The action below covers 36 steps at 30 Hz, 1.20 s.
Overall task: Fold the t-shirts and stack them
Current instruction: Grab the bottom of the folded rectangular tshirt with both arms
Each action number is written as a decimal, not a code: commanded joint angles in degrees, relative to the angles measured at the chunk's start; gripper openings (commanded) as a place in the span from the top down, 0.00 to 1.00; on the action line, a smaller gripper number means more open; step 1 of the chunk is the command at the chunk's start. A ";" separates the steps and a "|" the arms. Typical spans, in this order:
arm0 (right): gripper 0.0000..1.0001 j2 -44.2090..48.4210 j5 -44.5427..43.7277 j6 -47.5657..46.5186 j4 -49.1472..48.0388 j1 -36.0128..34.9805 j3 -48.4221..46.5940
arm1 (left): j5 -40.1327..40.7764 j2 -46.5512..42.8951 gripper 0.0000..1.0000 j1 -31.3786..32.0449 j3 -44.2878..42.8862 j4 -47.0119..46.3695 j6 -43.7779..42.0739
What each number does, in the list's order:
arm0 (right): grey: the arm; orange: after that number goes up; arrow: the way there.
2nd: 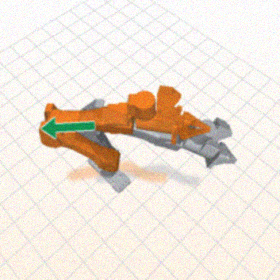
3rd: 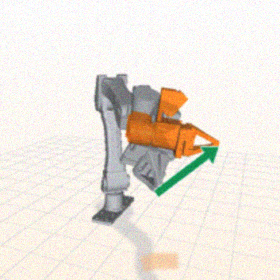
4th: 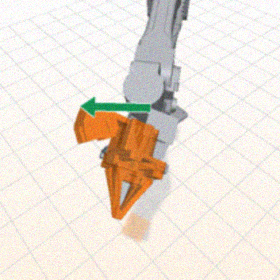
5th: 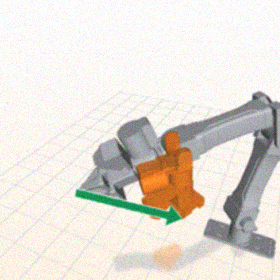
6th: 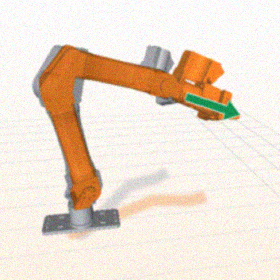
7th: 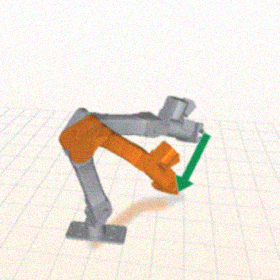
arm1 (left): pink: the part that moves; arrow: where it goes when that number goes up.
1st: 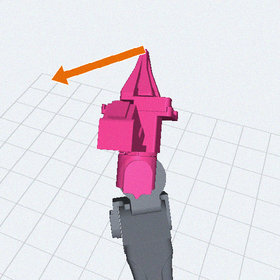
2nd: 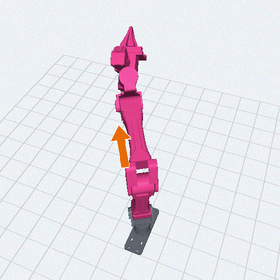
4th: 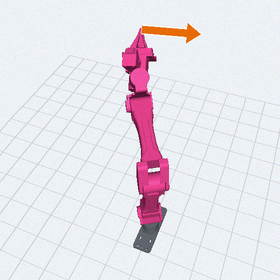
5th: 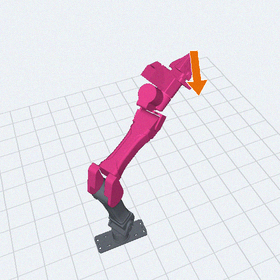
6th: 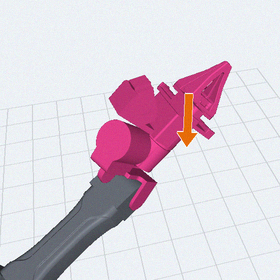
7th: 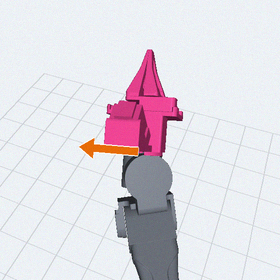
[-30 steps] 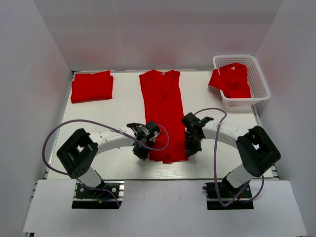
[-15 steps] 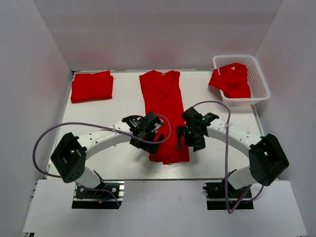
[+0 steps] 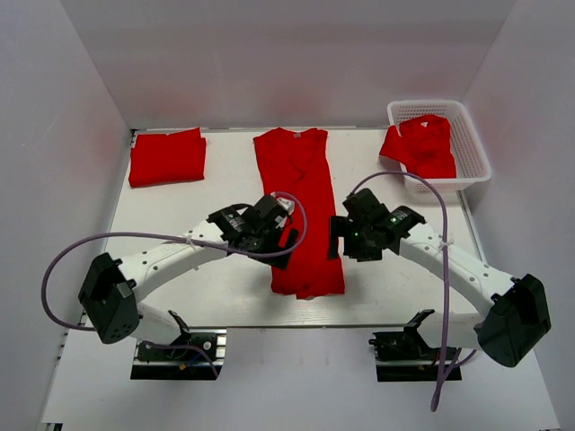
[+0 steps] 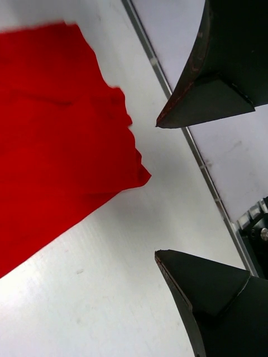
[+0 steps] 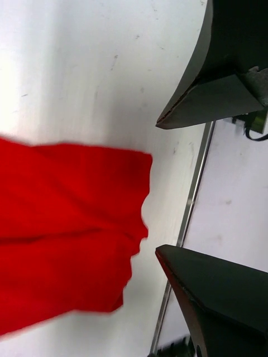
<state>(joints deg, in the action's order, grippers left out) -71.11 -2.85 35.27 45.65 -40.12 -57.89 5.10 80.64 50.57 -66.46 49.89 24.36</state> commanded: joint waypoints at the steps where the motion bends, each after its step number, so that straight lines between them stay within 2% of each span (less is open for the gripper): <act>1: 0.10 0.53 0.29 0.86 -2.04 -0.05 4.18 | -3.94 1.97 0.00 -0.20 5.62 -6.26 1.39; 4: 0.10 0.01 0.56 0.77 -6.08 0.04 8.75 | -5.10 3.73 0.00 -0.20 8.97 -12.24 0.87; 9: 0.10 -2.36 1.45 0.68 -7.94 -0.05 11.38 | -5.10 6.63 0.00 -0.20 11.69 -14.47 -1.06; 11: 0.10 -2.71 2.32 0.42 -10.05 0.21 12.36 | -5.10 8.30 0.05 -0.20 12.31 -15.26 -1.77; 12: 0.10 -3.06 4.07 0.50 -10.92 -0.04 13.49 | -5.63 8.91 0.12 -0.20 12.32 -15.26 -1.77; 17: 0.10 -6.05 7.15 -0.02 -13.03 0.04 14.64 | -7.83 10.59 0.23 -0.20 14.06 -15.26 -1.77; 24: 0.29 -8.43 9.61 0.15 -14.27 -0.05 15.61 | -10.81 11.12 0.36 0.32 15.92 -15.26 0.16; 27: 0.41 -8.96 10.49 1.03 -14.97 -0.05 17.27 | -12.40 12.17 0.49 0.32 16.45 -15.79 0.69; 28: 0.46 -9.13 10.59 1.03 -15.24 -0.05 17.54 | -13.01 12.95 0.58 0.32 16.45 -15.79 0.69; 30: 0.46 -9.22 11.63 1.56 -15.76 0.04 18.77 | -13.62 13.57 0.65 0.32 15.92 -14.82 1.30; 31: 0.50 -9.48 11.90 1.65 -16.46 -0.05 19.21 | -13.63 13.58 0.72 0.84 15.92 -14.21 1.91; 33: 0.59 -9.66 11.99 2.00 -17.08 0.13 19.74 | -14.60 13.05 0.78 0.85 16.62 -14.20 3.14; 34: 0.70 -10.27 12.43 1.91 -17.26 0.04 19.83 | -13.90 12.35 0.88 0.85 16.62 -14.20 3.15; 35: 0.89 -10.28 12.78 2.00 -17.17 -0.05 20.18 | -13.89 11.65 0.95 0.85 16.62 -13.51 3.76; 36: 1.00 -10.10 12.96 1.91 -17.26 -0.05 20.36 | -13.20 11.64 1.00 0.85 16.62 -12.98 4.29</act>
<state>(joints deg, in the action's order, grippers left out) -80.73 8.45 36.97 29.61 -40.12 -38.57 -7.94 92.68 50.87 -51.24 34.50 26.98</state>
